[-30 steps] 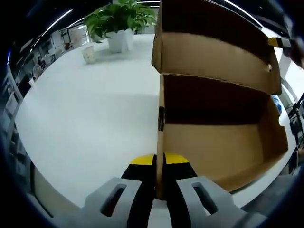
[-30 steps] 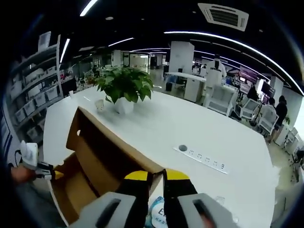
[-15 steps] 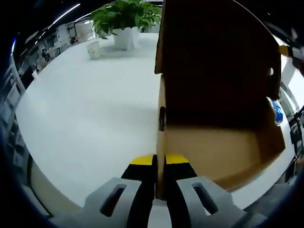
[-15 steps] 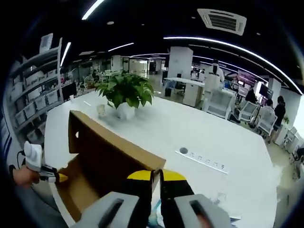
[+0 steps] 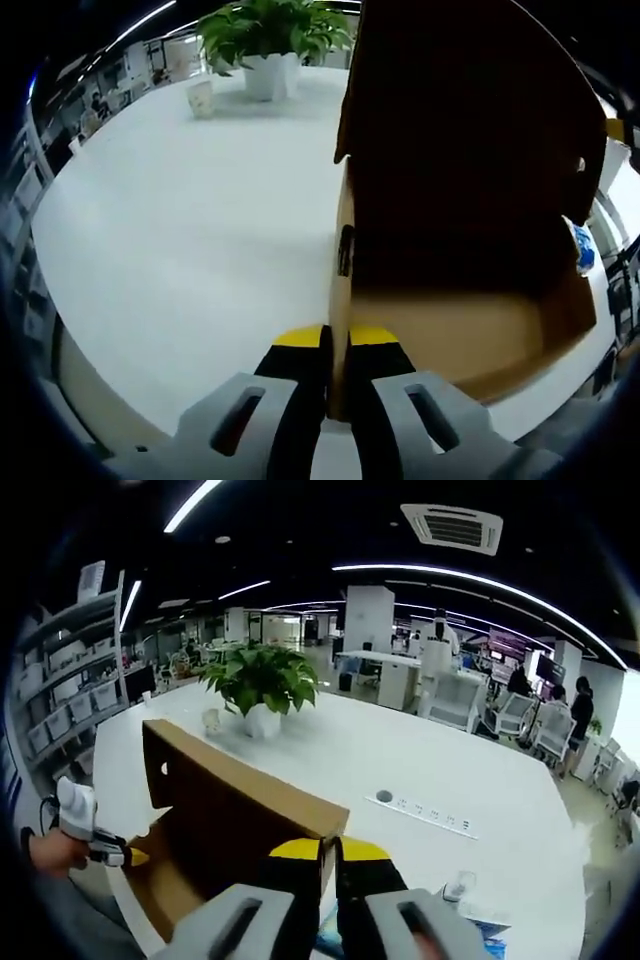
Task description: Operate the shoe box by opening the lid, removing the specified soft item, and placing it in the target area until the item is outside and the box remains undamaged.
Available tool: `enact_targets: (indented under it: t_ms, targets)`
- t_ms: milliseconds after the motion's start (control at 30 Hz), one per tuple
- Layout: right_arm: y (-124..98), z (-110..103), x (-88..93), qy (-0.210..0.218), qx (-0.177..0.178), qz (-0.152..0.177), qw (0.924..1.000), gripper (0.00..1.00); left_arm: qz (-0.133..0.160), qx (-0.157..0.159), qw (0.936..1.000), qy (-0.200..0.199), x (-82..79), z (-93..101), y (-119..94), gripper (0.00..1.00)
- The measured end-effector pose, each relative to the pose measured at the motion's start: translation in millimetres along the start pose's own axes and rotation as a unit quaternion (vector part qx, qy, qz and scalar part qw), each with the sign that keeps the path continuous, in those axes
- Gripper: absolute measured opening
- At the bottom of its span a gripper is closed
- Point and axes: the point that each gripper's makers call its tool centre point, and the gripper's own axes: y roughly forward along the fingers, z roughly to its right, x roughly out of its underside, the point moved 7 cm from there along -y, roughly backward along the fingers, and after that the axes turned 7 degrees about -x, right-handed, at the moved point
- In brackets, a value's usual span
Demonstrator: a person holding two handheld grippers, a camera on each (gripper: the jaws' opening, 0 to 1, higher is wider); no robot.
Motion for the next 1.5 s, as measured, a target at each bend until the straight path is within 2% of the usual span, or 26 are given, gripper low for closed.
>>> enact_targets:
  t_ms: [300,1067,1267,1500]
  targets:
    - [-11.6,-8.3,8.6,0.011,0.005,0.010,0.9999,0.00,0.002,0.009,0.9999,-0.007,-1.5,-1.3,1.7,0.05]
    - [-32.3,-29.4,34.8,-0.002,0.026,0.022,0.9994,0.00,0.006,0.035,0.9994,0.003,-1.8,-3.4,3.9,0.06]
    - [-38.2,-34.7,46.3,-0.013,0.031,0.021,0.9992,0.00,0.006,0.055,0.9984,-0.007,-1.4,-5.7,4.7,0.08]
    - [-44.5,-41.7,60.4,-0.024,0.028,0.026,0.9990,0.00,0.005,0.071,0.9975,0.009,-2.7,-4.9,6.0,0.09]
